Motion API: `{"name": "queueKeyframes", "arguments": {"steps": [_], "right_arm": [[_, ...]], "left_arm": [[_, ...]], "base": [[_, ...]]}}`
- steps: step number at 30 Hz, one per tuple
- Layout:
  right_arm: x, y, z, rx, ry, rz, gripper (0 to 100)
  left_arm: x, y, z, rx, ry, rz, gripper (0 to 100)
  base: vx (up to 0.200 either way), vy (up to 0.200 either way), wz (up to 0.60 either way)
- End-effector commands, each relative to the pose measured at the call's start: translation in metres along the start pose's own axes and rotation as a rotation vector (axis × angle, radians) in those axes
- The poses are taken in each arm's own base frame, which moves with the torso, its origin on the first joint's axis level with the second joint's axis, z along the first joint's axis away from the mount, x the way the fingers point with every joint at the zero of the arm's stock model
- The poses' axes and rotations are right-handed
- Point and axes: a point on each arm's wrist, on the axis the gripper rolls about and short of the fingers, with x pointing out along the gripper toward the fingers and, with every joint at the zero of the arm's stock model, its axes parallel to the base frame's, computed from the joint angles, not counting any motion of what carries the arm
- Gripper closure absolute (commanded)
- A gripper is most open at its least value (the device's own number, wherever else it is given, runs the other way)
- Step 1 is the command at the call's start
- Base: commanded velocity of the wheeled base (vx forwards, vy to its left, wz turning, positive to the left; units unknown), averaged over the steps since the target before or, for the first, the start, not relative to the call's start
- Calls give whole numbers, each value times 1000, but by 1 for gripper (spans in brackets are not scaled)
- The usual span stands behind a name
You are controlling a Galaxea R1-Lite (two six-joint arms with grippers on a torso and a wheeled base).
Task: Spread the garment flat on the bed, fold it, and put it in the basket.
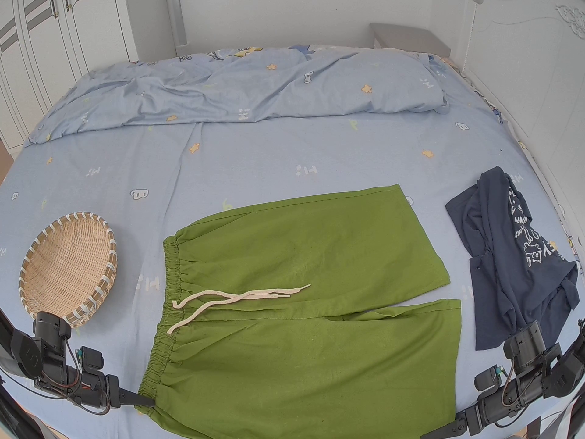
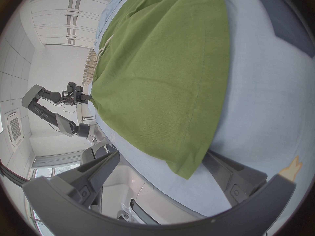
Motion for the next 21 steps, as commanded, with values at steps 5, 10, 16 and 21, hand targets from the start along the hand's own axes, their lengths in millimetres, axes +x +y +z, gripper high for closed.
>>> {"name": "queueKeyframes", "arguments": {"steps": [5,10,16,21], "right_arm": [[6,0,-4,7,43,3,0],[6,0,-4,8,41,3,0],[6,0,-4,8,43,3,0],[6,0,-4,8,43,3,0]], "left_arm": [[-1,1,-1,-10,-6,3,100],[-1,0,-2,-8,-4,2,100],[-1,0,-2,-9,-3,2,100],[-1,0,-4,-11,1,1,100]], "base": [[0,0,0],[0,0,0],[0,0,0],[0,0,0]]}}
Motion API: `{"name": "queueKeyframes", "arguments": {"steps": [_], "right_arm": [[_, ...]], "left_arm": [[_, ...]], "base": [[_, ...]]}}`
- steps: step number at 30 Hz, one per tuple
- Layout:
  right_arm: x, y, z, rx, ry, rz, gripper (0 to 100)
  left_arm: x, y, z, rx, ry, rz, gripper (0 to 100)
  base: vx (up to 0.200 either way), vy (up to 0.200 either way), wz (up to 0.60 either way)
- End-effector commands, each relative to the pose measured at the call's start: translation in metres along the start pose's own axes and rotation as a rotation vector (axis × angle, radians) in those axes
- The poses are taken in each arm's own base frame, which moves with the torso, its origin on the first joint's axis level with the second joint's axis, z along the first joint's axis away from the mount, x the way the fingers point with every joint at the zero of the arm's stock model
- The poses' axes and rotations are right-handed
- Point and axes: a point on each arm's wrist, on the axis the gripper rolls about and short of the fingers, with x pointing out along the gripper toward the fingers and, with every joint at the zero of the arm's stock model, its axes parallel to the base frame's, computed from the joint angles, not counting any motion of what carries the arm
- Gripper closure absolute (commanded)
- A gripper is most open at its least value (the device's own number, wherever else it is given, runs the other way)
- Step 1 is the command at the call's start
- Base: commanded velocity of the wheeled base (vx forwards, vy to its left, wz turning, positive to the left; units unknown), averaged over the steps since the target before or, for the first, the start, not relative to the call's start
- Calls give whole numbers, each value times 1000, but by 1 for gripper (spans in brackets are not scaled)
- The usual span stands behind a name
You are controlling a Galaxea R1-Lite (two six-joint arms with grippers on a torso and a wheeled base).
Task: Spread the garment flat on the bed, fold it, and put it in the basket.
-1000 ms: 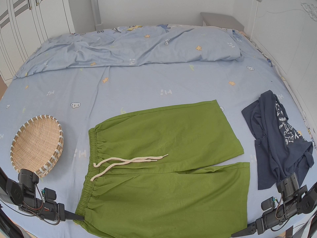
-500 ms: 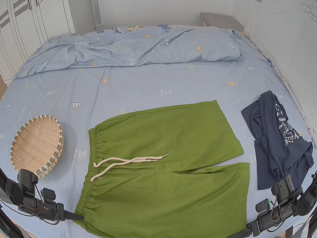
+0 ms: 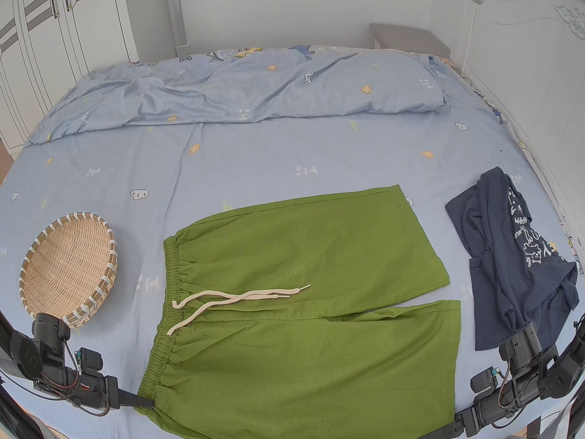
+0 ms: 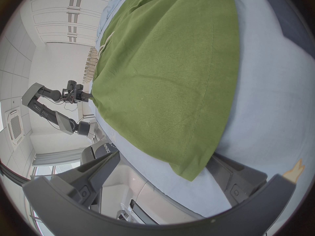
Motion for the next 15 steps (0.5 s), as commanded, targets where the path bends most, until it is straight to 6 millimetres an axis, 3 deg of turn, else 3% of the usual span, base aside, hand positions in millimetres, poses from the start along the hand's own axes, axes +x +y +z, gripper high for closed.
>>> {"name": "queueKeyframes", "arguments": {"steps": [1,8,9,15], "right_arm": [[0,-1,-5,14,19,-2,0],[0,-1,-5,14,19,-2,0],[0,-1,-5,14,19,-2,100],[0,-1,-6,20,26,-5,100]], "left_arm": [[0,0,-1,-2,2,0,100],[0,0,-1,-6,3,0,100],[0,0,-1,-5,2,0,100],[0,1,-1,-8,3,0,100]], "base": [[0,0,0],[0,0,0],[0,0,0],[0,0,0]]}}
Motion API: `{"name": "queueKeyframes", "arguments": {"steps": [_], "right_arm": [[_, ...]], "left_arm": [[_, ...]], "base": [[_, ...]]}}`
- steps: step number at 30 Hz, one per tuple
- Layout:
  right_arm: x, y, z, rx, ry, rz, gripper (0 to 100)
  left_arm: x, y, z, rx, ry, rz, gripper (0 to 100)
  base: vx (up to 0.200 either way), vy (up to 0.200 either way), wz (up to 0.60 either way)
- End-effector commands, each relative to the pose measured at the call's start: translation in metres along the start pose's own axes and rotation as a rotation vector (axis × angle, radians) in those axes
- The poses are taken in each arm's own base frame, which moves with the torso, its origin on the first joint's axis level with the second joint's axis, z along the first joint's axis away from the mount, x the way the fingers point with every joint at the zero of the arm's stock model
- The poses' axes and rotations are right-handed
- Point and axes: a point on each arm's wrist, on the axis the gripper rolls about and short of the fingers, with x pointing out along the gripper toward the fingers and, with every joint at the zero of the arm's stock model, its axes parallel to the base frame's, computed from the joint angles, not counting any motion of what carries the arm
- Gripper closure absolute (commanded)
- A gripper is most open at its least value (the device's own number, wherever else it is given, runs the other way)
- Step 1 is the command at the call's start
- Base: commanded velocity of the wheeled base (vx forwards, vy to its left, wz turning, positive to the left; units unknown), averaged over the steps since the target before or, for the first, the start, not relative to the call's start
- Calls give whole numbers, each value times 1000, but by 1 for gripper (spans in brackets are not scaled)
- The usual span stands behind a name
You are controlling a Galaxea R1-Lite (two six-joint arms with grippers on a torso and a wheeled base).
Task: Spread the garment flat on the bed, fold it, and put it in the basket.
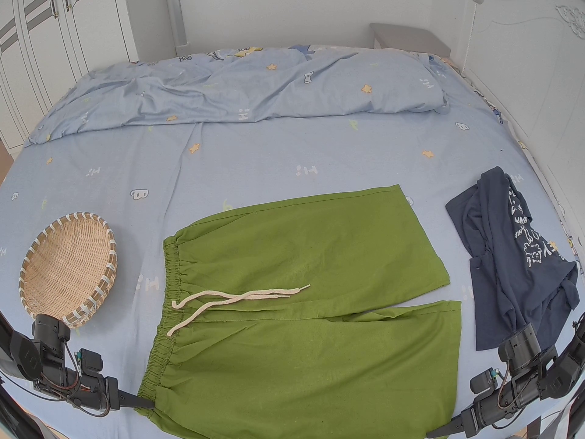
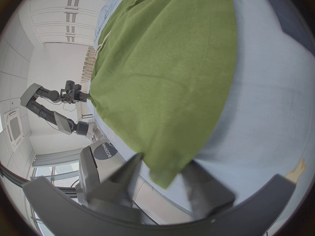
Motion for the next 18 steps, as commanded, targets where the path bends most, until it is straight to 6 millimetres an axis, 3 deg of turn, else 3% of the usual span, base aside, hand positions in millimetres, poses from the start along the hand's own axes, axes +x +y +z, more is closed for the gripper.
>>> {"name": "queueKeyframes", "arguments": {"steps": [1,11,18], "right_arm": [[-1,-1,-6,17,19,1,100],[-11,0,-16,77,41,-13,100],[-14,-3,-11,81,-4,-19,100]], "left_arm": [[0,1,1,-5,-2,1,100],[-5,6,0,-42,-30,13,100],[-5,-2,-8,-32,-1,3,100]], "base": [[0,0,0],[0,0,0],[0,0,0]]}}
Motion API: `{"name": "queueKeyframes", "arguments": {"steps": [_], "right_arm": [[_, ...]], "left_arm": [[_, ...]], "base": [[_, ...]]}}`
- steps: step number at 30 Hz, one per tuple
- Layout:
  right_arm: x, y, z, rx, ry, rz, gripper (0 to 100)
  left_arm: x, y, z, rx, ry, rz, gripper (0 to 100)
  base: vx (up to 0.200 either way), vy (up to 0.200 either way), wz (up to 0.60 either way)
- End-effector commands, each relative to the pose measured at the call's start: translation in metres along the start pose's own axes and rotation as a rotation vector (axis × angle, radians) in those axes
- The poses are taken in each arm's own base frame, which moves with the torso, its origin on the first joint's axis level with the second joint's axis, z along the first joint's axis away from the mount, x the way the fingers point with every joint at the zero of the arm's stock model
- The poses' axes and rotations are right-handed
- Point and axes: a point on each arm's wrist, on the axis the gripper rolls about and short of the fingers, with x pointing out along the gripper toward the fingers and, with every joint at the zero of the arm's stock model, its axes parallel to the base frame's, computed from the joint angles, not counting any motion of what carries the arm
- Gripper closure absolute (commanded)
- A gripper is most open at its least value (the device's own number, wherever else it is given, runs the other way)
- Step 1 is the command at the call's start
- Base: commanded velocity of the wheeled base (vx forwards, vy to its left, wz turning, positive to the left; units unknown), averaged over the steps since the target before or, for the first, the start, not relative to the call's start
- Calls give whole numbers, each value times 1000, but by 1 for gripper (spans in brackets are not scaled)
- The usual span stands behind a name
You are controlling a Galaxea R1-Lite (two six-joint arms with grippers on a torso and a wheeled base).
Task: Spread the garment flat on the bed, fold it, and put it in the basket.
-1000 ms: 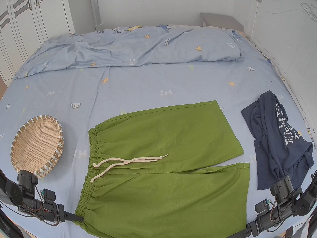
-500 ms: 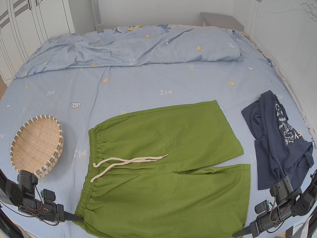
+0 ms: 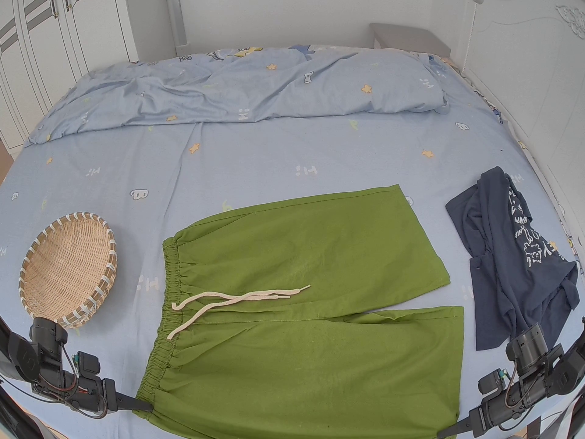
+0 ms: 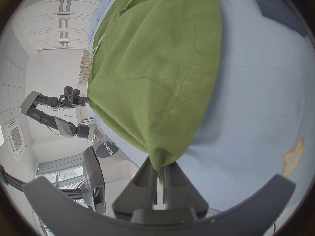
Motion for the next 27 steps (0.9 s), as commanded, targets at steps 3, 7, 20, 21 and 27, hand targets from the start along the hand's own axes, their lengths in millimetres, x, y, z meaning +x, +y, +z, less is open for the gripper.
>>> {"name": "queueKeyframes", "arguments": {"steps": [3,7,20,21,27], "right_arm": [[-7,2,9,-24,-85,0,100],[-24,4,25,-37,-211,-11,100],[-102,60,96,-113,-335,-2,100],[-108,64,100,-121,-346,-2,100],[-129,81,122,-156,-394,8,100]], "left_arm": [[-5,-13,-4,6,13,-7,100],[-20,-38,8,-29,-9,-21,100],[-41,-86,57,-83,-70,-83,100],[-41,-87,61,-85,-73,-84,100],[-38,-89,85,-82,-84,-88,100]], "base": [[0,0,0],[0,0,0],[0,0,0],[0,0,0],[0,0,0]]}}
